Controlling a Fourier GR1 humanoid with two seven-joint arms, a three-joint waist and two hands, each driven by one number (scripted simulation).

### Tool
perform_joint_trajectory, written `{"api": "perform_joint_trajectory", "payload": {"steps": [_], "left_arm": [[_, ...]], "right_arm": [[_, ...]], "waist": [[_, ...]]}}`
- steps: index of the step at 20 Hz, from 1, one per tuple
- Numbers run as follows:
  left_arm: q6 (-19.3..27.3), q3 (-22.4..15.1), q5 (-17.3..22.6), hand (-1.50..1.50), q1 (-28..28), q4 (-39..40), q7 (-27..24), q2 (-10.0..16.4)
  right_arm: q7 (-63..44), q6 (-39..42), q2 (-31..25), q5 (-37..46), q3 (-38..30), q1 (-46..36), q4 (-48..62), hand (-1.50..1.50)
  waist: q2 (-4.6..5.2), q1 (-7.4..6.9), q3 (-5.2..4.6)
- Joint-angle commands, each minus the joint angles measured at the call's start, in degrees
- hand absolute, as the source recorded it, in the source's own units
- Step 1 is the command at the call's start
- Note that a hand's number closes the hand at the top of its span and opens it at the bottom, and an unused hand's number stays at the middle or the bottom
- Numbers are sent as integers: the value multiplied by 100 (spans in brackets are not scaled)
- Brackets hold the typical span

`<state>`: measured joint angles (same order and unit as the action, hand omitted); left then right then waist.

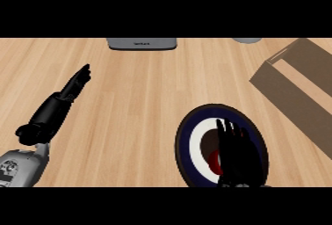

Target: Pick the can from the plate and place it in the cardboard box

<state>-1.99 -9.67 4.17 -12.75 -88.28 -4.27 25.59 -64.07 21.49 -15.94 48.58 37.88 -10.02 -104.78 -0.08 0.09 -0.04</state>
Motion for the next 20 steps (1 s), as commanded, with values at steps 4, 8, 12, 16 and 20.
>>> {"api": "perform_joint_trajectory", "payload": {"steps": [4, 8, 12, 16, 20], "left_arm": [[-130, 166, -153, 0, 165, 33, -130, -66], [-165, 199, -415, 0, 169, 16, -138, -334], [-264, 283, -532, 0, 176, 260, -350, -475], [-564, 512, -423, 0, -35, 261, -119, -495], [-572, 463, -502, 0, 147, -205, 20, -413]], "right_arm": [[-443, 356, 232, 296, -360, 248, 100, -150], [580, -64, 435, 702, -323, 178, 875, 150], [790, -2, 208, 1290, -51, 420, 256, 150], [1163, 102, 178, 1531, -376, 183, 287, 150], [2112, -146, 473, 1180, -591, -626, 1109, 150]], "waist": [[4, 2, 2], [8, -17, 4], [5, 4, 3], [5, -5, 4], [19, -105, 6]]}}
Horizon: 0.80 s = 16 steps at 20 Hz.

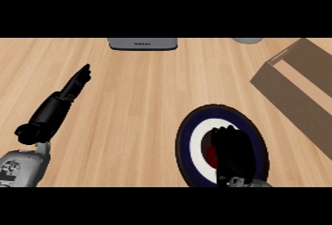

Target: Pick the can from the plate and place it in the cardboard box

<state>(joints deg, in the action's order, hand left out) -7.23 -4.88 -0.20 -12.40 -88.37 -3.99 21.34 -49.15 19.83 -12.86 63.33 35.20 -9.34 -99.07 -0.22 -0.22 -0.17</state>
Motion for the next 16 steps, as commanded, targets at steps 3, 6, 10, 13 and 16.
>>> {"api": "perform_joint_trajectory", "payload": {"steps": [3, 6, 10, 13, 16], "left_arm": [[-3, -114, -78, 0, -177, 21, 57, -144], [-24, -25, -127, 0, -102, 163, -165, -89], [-97, 63, -118, 0, -193, 187, -5, -85], [23, -67, -215, 0, 106, -80, 46, -260], [-9, 65, -208, 0, 11, -223, 213, -191]], "right_arm": [[2059, -440, -91, -1036, -814, -1168, 1133, 150], [3149, -1014, -227, -1209, -1054, -1483, 1705, 150], [3574, -1380, -144, -928, -1172, -2021, 1890, 150], [3450, -1191, -334, -565, -1166, -2376, 1579, 150], [3368, -687, -504, -909, -1657, -2601, 893, 150]], "waist": [[109, -162, 31], [95, -136, 27], [43, -51, 19], [19, -35, 16], [3, 10, 16]]}}
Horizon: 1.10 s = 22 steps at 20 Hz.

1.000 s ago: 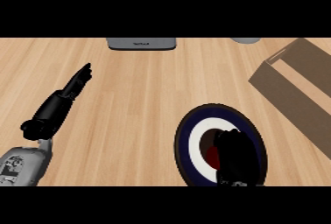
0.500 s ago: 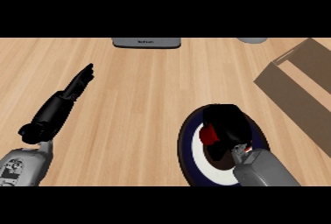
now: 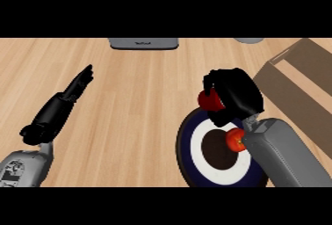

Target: Pick the can from the plate and place it in the cardboard box

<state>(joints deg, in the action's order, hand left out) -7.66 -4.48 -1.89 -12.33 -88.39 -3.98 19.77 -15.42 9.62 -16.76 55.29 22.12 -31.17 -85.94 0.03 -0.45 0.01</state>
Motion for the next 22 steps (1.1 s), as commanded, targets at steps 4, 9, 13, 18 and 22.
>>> {"api": "perform_joint_trajectory", "payload": {"steps": [4, 9, 13, 18, 22], "left_arm": [[160, -10, -194, 0, 114, 69, -41, -180], [-71, 165, -24, 0, 221, 77, -198, -23], [-93, 136, -92, 0, 280, -113, -245, -56], [-147, 99, -145, 0, -89, 25, 77, -181], [-3, 145, -347, 0, -292, 292, -60, -277]], "right_arm": [[-830, -92, -6, 69, -853, -110, -1080, 150], [-1482, -307, -33, -220, -2126, -596, -839, 150], [-1461, -287, -468, -357, -2822, -780, -530, 150], [-798, -485, -1055, -660, -3585, -975, 599, 150], [-331, -566, -1486, -343, -3519, -884, 1319, 150]], "waist": [[-43, 145, -2], [-20, 56, -3], [-12, 10, -1], [15, -1, 2], [25, 19, -1]]}}
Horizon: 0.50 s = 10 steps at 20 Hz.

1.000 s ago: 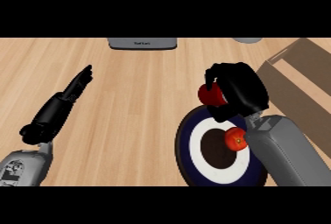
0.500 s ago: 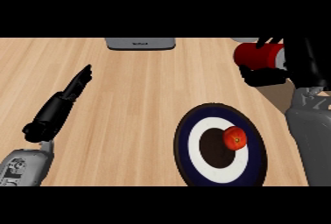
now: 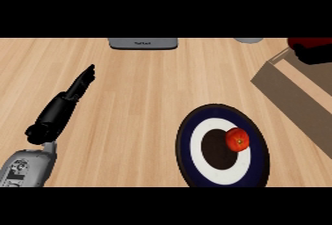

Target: Pick the can from the plate and place it in the cardboard box

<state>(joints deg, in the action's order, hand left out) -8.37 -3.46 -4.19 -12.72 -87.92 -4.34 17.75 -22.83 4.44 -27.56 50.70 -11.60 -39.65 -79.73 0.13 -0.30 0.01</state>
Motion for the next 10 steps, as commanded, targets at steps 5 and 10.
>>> {"api": "perform_joint_trajectory", "payload": {"steps": [5, 10], "left_arm": [[-284, 190, 158, 0, 101, -31, -99, 173], [-68, 59, -111, 0, -92, -35, 25, -40]], "right_arm": [[780, 1110, -1036, -313, -387, 30, 1788, 150], [1593, 1343, -1326, -413, -436, 72, 2831, 150]], "waist": [[15, -55, 1], [19, -38, 4]]}}
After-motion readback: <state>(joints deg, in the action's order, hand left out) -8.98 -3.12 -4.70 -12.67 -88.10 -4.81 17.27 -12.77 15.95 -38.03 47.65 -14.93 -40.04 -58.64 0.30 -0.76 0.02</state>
